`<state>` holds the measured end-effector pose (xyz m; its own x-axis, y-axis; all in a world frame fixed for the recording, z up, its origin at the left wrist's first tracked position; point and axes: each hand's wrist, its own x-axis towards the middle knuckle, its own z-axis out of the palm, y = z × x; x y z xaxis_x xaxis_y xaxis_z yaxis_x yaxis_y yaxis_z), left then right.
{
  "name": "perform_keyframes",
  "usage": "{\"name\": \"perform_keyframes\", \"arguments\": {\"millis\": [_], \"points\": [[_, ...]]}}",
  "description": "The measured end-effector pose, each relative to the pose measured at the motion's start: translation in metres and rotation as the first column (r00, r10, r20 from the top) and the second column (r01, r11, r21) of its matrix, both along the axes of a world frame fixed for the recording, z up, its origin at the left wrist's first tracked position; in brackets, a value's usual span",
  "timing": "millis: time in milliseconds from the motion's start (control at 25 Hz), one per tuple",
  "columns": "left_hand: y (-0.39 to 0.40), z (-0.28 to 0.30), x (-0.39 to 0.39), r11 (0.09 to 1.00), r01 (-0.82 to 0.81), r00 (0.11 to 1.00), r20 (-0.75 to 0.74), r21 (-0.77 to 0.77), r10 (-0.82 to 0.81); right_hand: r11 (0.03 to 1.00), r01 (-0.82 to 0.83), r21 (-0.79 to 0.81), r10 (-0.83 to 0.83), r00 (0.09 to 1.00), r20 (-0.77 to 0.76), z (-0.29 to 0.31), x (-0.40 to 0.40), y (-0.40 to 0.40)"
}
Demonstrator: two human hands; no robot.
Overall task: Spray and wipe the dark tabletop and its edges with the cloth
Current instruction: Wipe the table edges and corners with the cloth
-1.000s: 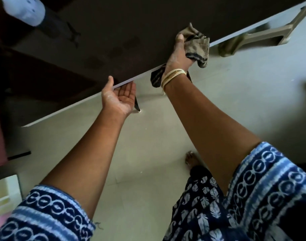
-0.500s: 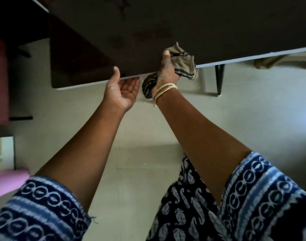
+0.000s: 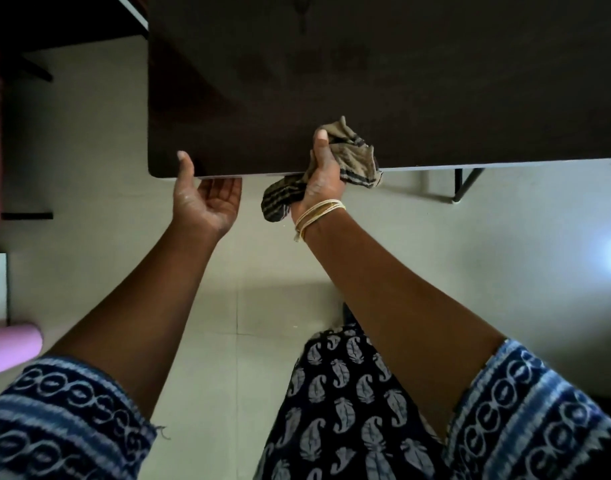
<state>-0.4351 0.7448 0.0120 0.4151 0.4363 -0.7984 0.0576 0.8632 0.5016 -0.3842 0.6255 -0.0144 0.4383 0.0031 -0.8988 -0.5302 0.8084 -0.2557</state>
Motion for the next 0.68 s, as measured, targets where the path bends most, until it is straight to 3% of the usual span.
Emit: {"name": "perform_keyframes", "arguments": {"millis": [160, 320, 480, 680], "points": [[0.031, -0.002, -0.003, 1.000, -0.001, 0.996, 0.089, -0.008, 0.001, 0.999, 0.052, 0.014, -0.052, 0.999, 0.005, -0.003, -0.002, 0.023], [0.058, -0.008, 0.001, 0.998, 0.068, 0.994, 0.086, 0.011, -0.069, 0.999, 0.040, -0.001, -0.040, 0.999, -0.008, -0.005, -0.009, 0.055], [0.091, -0.012, 0.000, 0.973, 0.229, 0.972, 0.050, 0.003, -0.229, 0.999, 0.028, 0.027, -0.028, 1.000, 0.011, -0.003, -0.017, 0.094], [0.138, -0.009, -0.013, 0.855, 0.519, 0.855, -0.008, -0.005, -0.519, 1.000, 0.004, 0.025, -0.004, 1.000, 0.022, 0.010, -0.034, 0.156]]}}
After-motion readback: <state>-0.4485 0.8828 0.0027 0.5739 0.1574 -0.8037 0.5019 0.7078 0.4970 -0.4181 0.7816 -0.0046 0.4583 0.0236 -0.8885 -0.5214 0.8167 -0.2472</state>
